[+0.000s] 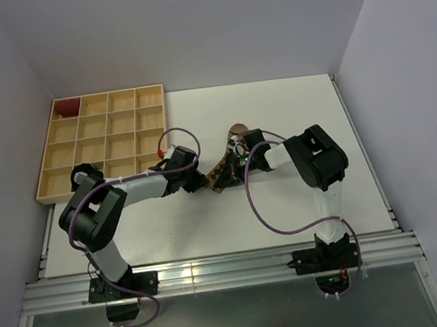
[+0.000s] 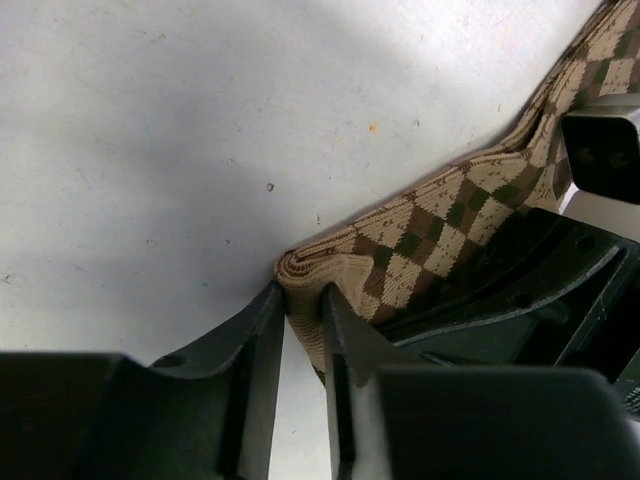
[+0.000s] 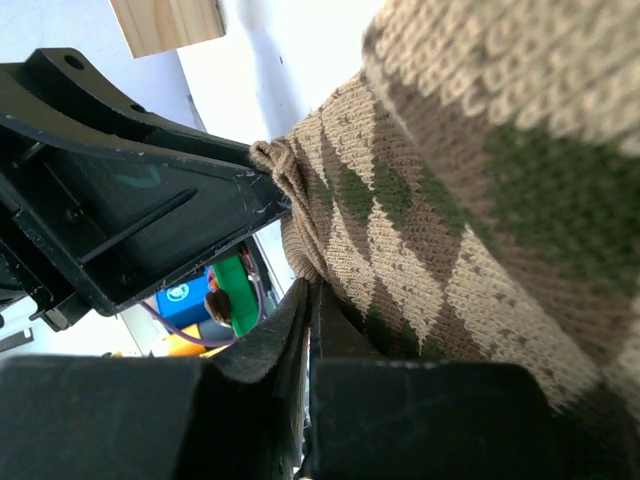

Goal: Roll the socks
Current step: Roll the sock at the center of the board.

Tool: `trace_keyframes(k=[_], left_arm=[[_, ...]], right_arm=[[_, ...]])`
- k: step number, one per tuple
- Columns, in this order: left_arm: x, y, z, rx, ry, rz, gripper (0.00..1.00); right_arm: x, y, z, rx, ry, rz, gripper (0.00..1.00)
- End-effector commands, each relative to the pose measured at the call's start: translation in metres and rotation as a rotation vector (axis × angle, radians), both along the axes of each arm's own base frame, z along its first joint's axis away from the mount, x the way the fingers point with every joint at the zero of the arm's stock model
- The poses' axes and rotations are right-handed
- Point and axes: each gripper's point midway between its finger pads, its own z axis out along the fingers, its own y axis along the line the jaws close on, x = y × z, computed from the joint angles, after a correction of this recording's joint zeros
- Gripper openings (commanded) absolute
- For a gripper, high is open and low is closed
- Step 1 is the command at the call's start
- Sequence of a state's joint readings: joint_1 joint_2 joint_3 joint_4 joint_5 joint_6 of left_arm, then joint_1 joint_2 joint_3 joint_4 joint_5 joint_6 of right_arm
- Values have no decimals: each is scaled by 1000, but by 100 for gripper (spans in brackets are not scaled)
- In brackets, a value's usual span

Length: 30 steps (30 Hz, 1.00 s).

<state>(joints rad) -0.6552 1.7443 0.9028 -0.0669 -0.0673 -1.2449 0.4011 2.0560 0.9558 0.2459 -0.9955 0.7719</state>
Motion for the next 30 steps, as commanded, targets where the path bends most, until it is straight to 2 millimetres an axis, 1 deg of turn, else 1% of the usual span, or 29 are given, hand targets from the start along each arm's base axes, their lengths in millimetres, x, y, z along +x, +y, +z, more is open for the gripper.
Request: trace_keyframes(k=[1, 3, 4, 5, 6, 7, 8, 9, 10, 11, 12, 13, 14, 15, 16, 17, 18, 19, 20, 22, 24, 25, 27, 28, 29, 30], left_arm=[[-6, 10, -19, 69, 53, 13, 25], [-7, 13, -20, 87, 56, 5, 21], [-8, 14, -21, 99, 60, -1, 20], [-4, 14, -17, 107, 54, -6, 14], [-8, 20, -19, 156, 66, -16, 13], [-9, 23, -18, 183, 73, -24, 12], [-4, 20, -10, 190, 60, -34, 11], [-8, 28, -11, 239, 81, -54, 11], [-8, 28, -10, 258, 86, -65, 12], [0, 23, -1, 260, 70, -78, 12], [-1, 25, 0, 286, 79, -103, 12], [-5, 32, -5, 332, 117, -110, 12], [3, 27, 3, 335, 105, -118, 12], [3, 26, 4, 349, 106, -139, 12], [0, 29, 0, 373, 136, -148, 12], [6, 25, 6, 368, 123, -152, 13], [6, 24, 6, 371, 128, -162, 13], [7, 23, 4, 376, 137, -167, 13], [7, 21, 6, 372, 141, -174, 12], [7, 19, 6, 372, 148, -183, 13], [9, 17, 10, 370, 145, -190, 12], [10, 16, 11, 371, 143, -192, 13], [9, 15, 11, 372, 148, -203, 12], [9, 15, 11, 370, 147, -205, 13], [10, 15, 11, 368, 147, -204, 12], [9, 13, 12, 363, 146, -207, 12]], right_arm=[[0, -10, -16, -82, -25, -18, 0], [5, -12, -14, -115, -76, -31, 0], [6, -14, -7, -129, -127, -18, 2], [6, -15, -4, -137, -162, -14, 5], [7, -15, -1, -148, -209, -4, 9], [12, -15, 9, -164, -274, -15, 19], [10, -18, 9, -191, -304, -19, 23], [11, -19, 11, -213, -367, -8, 26], [19, -23, 20, -253, -444, -37, 32], [13, -22, 20, -276, -481, -25, 35], [13, -23, 22, -299, -538, -19, 37], [17, -24, 35, -311, -613, -41, 40], [14, -27, 29, -372, -658, -54, 41], [16, -29, 31, -412, -727, -55, 43], [20, -27, 44, -419, -809, -75, 45], [23, -37, 38, -499, -855, -113, 46], [15, -29, 40, -511, -917, -82, 47], [16, -25, 49, -508, -974, -93, 47], [13, -26, 47, -533, -1002, -90, 48], [12, -19, 54, -579, -1104, -95, 51], [8, -11, 56, -617, -1175, -77, 52], [10, -7, 60, -626, -1199, -83, 52], [11, -3, 60, -663, -1245, -69, 53], [7, 5, 61, -660, -1262, -51, 53], [10, 9, 65, -668, -1280, -57, 53], [9, 11, 65, -676, -1297, -40, 53]])
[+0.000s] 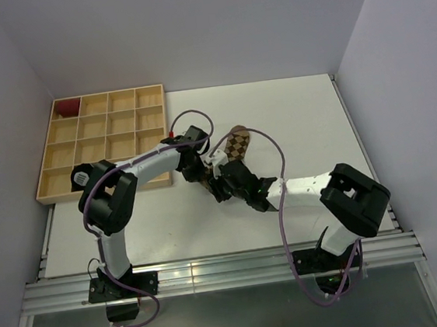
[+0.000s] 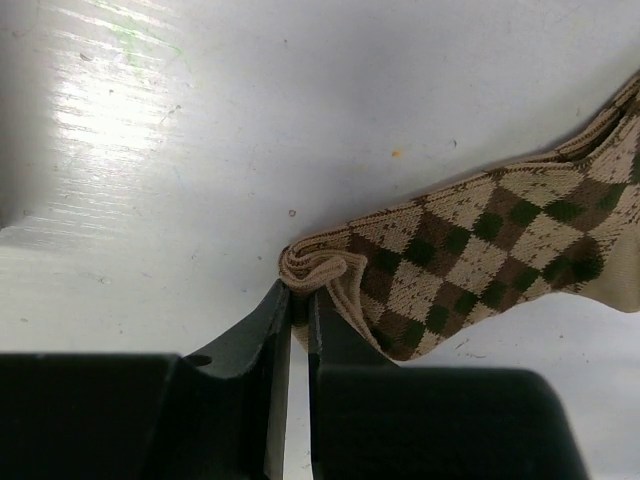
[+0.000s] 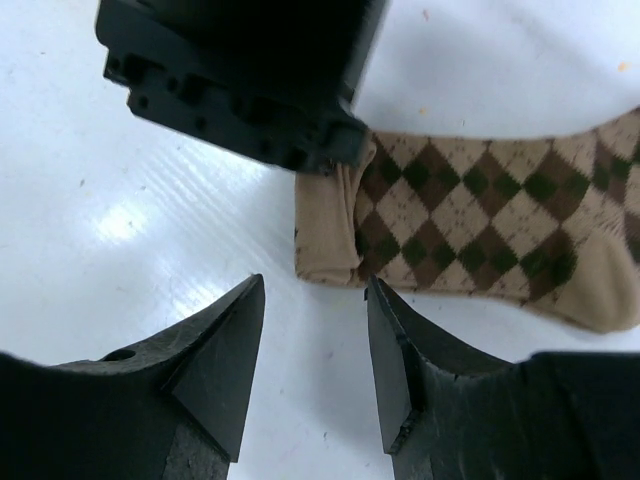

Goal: Roll the socks
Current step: Roll the sock at the center of the board.

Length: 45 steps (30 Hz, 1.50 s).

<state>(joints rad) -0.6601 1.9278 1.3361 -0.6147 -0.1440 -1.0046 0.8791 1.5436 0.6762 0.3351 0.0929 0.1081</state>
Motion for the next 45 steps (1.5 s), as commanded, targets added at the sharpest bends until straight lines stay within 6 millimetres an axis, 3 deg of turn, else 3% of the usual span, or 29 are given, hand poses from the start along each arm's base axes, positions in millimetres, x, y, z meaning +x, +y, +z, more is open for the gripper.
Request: trace_keyframes(k=[1, 16, 25, 29, 31, 35, 37, 41, 45], left_arm=[[0, 1, 5, 18, 11, -32, 12], [0, -3, 2, 9, 17, -35, 12], [-1, -5, 1, -4, 20, -34, 12], [-1, -6, 1, -12, 20, -34, 13], [-2, -6, 0, -20, 21, -28, 14], [1, -7, 4, -32, 1, -9, 24], [5, -8, 11, -47, -27, -3, 36], [20, -7, 31, -116, -85, 54, 45], [40, -1, 66, -206, -177, 116, 55]], right_arm=[[24, 13, 26, -37, -165, -35, 53], [13, 35, -7, -183, -205, 71, 49], [15, 34, -30, -258, -189, 59, 43], [16, 32, -40, -287, -170, 49, 31], [14, 30, -41, -287, -164, 52, 16], [7, 33, -40, -254, -105, 89, 0], [3, 30, -44, -240, -50, 103, 0], [2, 27, -47, -147, 78, 106, 0], [10, 16, -45, -40, 184, 105, 0]])
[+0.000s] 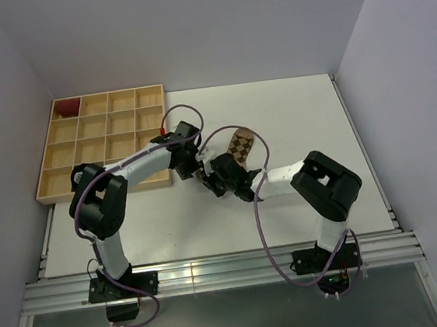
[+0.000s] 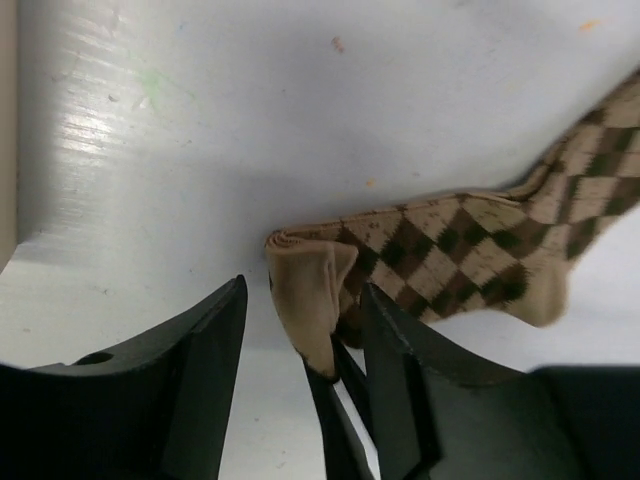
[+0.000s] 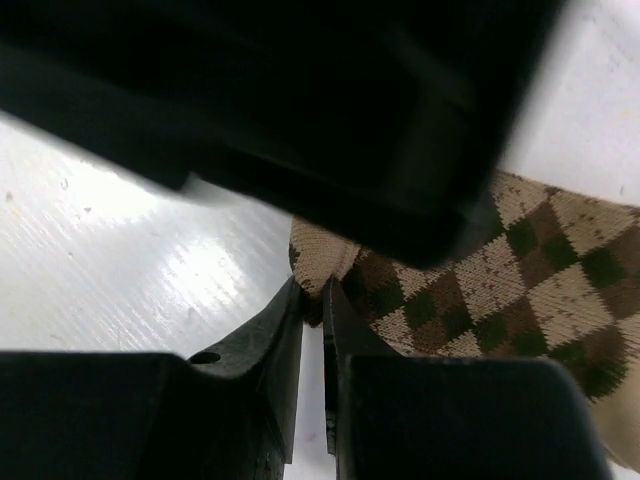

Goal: Roll the socks
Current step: Roll the sock at the center of the board.

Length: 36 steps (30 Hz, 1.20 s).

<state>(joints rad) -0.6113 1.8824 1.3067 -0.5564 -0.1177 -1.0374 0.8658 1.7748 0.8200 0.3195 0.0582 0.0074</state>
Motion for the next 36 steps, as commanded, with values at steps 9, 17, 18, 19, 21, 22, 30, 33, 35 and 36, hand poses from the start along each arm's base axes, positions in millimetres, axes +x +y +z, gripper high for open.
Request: trace_keyframes(k=[9, 17, 18, 19, 21, 22, 30, 33, 35, 36], left_arm=[[53, 6, 110, -293, -303, 182, 68], [23, -3, 85, -409, -271, 183, 64], [21, -4, 83, -406, -269, 179, 64], [18, -9, 82, -407, -271, 171, 63], [13, -13, 77, -409, -267, 159, 63], [10, -17, 75, -412, -264, 151, 63], [1, -39, 52, -424, -221, 99, 62], [-1, -45, 44, -419, -207, 80, 62], [-1, -49, 38, -409, -203, 64, 62], [-2, -50, 36, -406, -201, 59, 62]], right_arm=[[-2, -20, 0, 221, 313, -35, 0], [2, -41, -3, 395, 559, -138, 0], [4, -41, -2, 422, 569, -147, 0], [4, -44, -2, 450, 604, -181, 0], [3, -51, -3, 496, 646, -204, 0], [5, -53, -2, 522, 668, -234, 0], [0, -73, -19, 654, 819, -360, 0], [-3, -74, -23, 702, 892, -376, 0], [-4, -76, -29, 709, 932, -399, 0], [-3, -77, -31, 710, 941, -409, 0]])
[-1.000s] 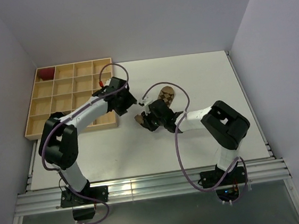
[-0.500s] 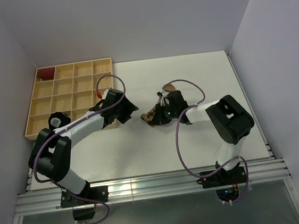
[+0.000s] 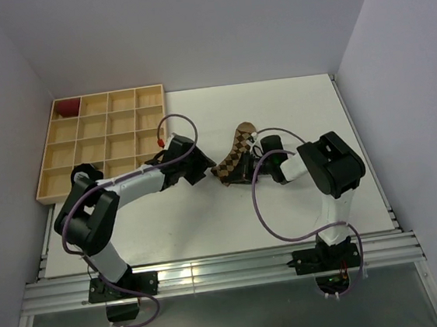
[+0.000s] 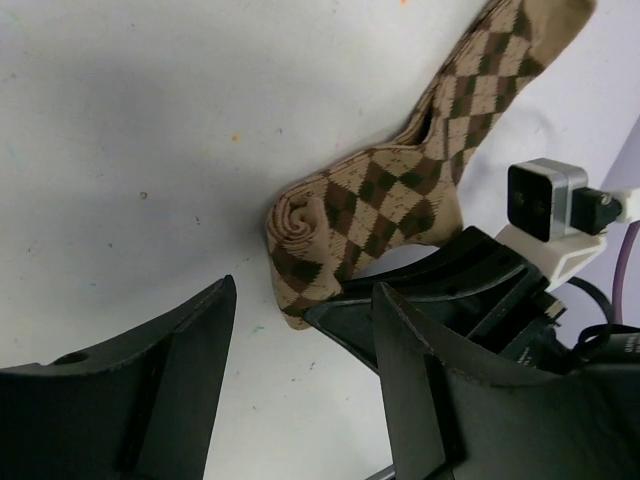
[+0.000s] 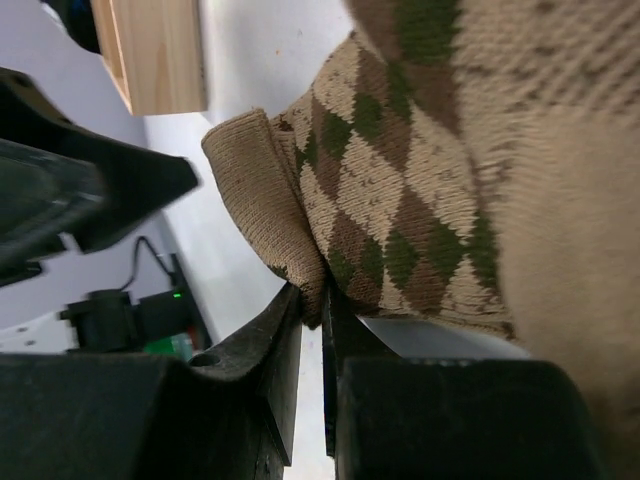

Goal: Roll the socks
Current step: Roll the sock at the center of the board.

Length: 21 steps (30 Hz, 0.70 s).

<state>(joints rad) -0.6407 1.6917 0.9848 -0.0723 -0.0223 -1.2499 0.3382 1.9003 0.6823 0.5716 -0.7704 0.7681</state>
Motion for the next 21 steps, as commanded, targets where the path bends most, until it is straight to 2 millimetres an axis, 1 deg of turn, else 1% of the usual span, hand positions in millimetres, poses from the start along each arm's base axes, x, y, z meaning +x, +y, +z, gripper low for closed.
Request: trace_keyframes(k=[1, 4, 5, 7, 11, 17, 21], left_arm=[[1, -15, 2, -27, -26, -41, 62], [-4, -16, -6, -22, -12, -58, 62], [-1, -20, -4, -38, -34, -62, 62], [-2, -21, -6, -36, -36, -69, 63], [-4, -25, -18, -20, -19, -89, 61], [-3, -28, -38, 15, 18, -106, 56], [-2, -29, -47, 33, 32, -112, 54]], right_arm=[[-16, -11, -31, -28, 161, -43, 0], [-15, -14, -34, -28, 187, -54, 0], [-16, -15, -36, -25, 196, -58, 0], [-18, -17, -39, -29, 218, -67, 0], [-18, -20, -44, -21, 251, -79, 0], [-20, -22, -49, -21, 284, -86, 0], [-21, -23, -51, -28, 296, -91, 0]])
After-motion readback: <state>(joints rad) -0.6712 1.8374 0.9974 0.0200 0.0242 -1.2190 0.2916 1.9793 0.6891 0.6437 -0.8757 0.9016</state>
